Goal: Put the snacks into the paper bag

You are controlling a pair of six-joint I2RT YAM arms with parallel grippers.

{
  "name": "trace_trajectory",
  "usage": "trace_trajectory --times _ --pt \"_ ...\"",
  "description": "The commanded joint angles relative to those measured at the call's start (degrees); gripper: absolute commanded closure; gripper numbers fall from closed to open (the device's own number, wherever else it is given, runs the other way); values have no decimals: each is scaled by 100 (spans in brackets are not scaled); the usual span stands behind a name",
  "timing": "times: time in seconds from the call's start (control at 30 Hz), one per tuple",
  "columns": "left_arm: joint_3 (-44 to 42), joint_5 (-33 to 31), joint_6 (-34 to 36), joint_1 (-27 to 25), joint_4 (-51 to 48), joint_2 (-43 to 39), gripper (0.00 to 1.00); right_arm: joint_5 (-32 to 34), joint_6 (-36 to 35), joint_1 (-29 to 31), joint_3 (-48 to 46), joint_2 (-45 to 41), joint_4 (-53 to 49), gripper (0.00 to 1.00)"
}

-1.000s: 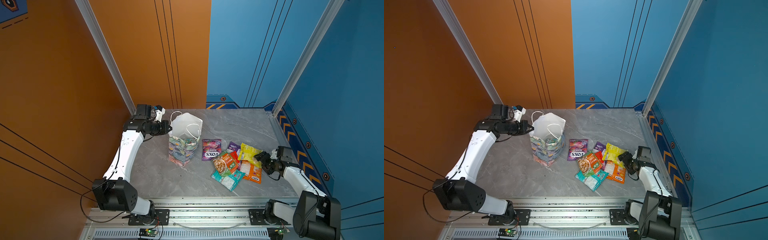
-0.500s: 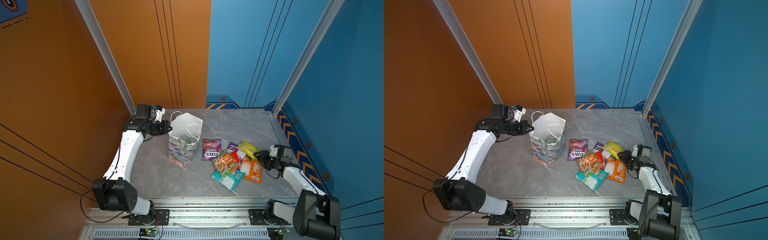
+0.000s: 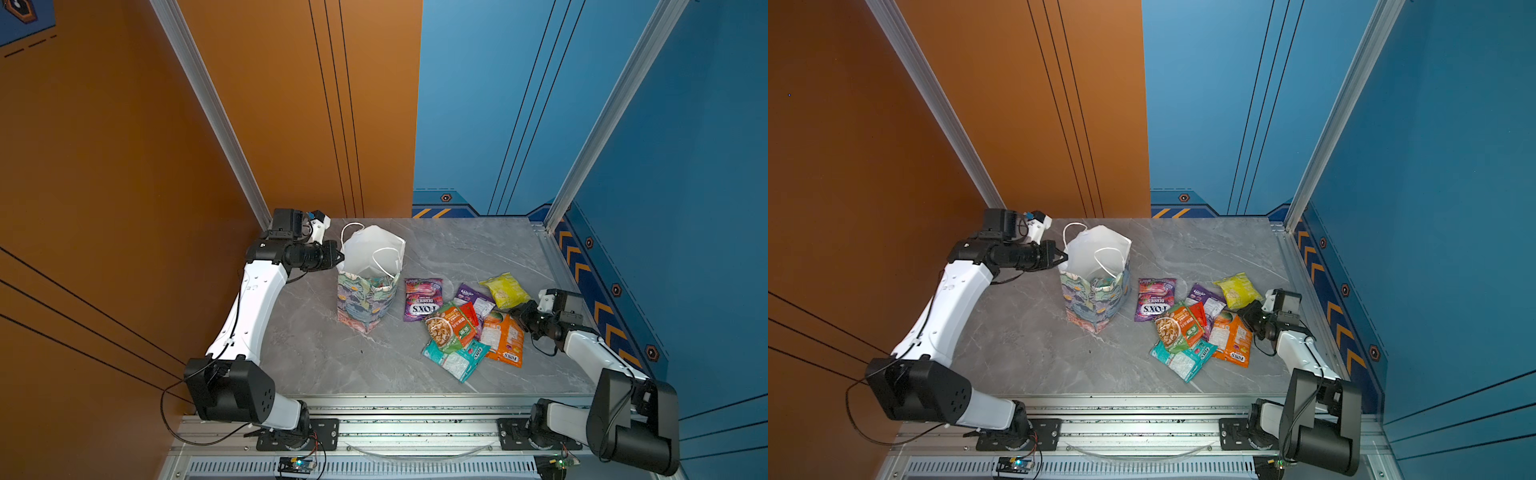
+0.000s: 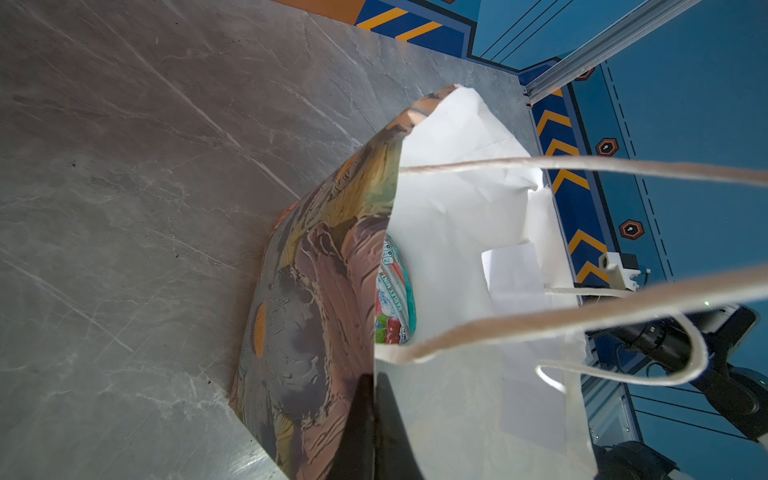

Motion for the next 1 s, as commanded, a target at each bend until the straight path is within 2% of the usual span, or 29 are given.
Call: trace_trajectory --times 0.0,0.03,0.1,0.23,0.47,0.6,0.97 --pt "-10 83 -37 18 63 -14 100 32 128 87 0 -79 130 84" --pt "-11 86 -36 24 61 -14 100 94 165 105 -27 -139 137 81" --pt "-2 82 -34 23 56 -5 100 249 219 122 -38 -224 88 64" --pt "16 90 -37 23 64 -3 100 562 248 -27 -47 -304 -23 54" --pt "8 98 -38 24 60 10 100 594 144 -587 175 206 59 52" --pt "27 116 -47 23 63 29 100 354 237 -620 267 807 515 52" --pt "1 143 -60 15 61 -5 100 15 636 -620 468 1739 1664 54"
